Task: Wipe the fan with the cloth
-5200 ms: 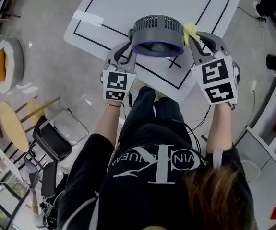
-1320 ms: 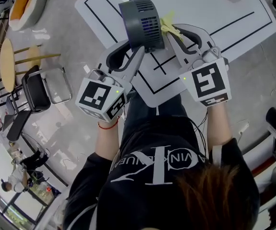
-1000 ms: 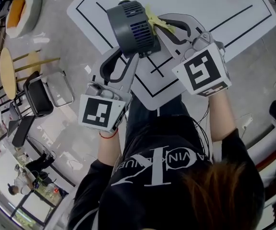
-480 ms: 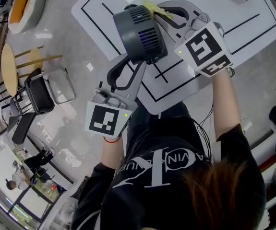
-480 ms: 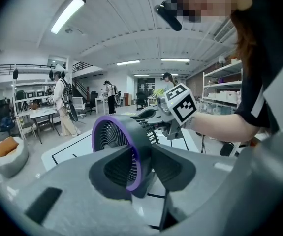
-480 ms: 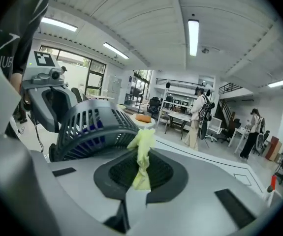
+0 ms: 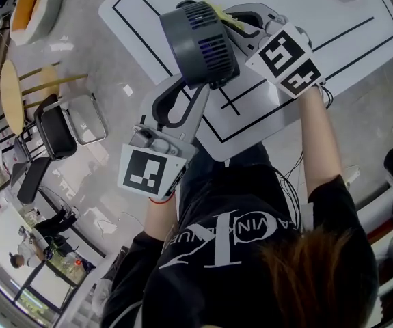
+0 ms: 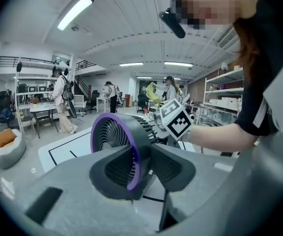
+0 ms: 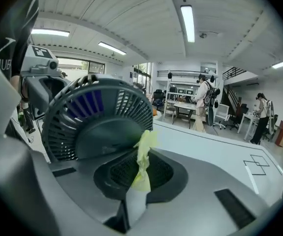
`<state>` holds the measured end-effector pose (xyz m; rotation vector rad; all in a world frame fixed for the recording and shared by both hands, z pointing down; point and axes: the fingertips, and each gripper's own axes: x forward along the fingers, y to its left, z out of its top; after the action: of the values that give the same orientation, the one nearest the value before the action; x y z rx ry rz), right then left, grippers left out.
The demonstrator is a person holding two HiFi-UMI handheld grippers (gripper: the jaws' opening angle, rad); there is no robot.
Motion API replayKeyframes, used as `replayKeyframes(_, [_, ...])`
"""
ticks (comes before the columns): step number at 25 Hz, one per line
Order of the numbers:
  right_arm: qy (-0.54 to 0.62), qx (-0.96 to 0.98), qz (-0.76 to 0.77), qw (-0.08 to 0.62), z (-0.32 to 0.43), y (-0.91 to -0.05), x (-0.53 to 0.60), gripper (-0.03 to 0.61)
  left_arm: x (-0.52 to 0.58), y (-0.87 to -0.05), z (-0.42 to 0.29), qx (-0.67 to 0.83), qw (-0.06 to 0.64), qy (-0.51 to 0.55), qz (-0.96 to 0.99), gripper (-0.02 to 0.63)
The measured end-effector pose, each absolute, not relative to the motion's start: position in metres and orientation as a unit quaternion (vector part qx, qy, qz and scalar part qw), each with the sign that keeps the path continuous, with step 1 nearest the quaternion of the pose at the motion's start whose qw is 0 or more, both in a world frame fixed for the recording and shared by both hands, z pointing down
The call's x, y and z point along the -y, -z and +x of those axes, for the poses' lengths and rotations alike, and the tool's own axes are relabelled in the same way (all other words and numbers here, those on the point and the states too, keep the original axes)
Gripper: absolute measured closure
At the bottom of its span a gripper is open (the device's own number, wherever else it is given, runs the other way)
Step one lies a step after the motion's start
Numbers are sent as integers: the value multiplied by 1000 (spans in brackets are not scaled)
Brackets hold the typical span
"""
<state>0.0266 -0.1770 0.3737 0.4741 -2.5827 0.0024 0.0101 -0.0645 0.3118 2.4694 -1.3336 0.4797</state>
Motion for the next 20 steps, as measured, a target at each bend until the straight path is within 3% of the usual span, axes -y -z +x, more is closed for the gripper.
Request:
replayKeyframes(7, [-60, 947, 132, 285, 39, -396, 128, 549, 65, -310, 12, 460, 143, -160, 861, 492])
replayKeyframes(20, [-101, 969, 136, 179, 60, -332, 92, 549, 66, -309, 11, 460, 140, -152, 864, 494])
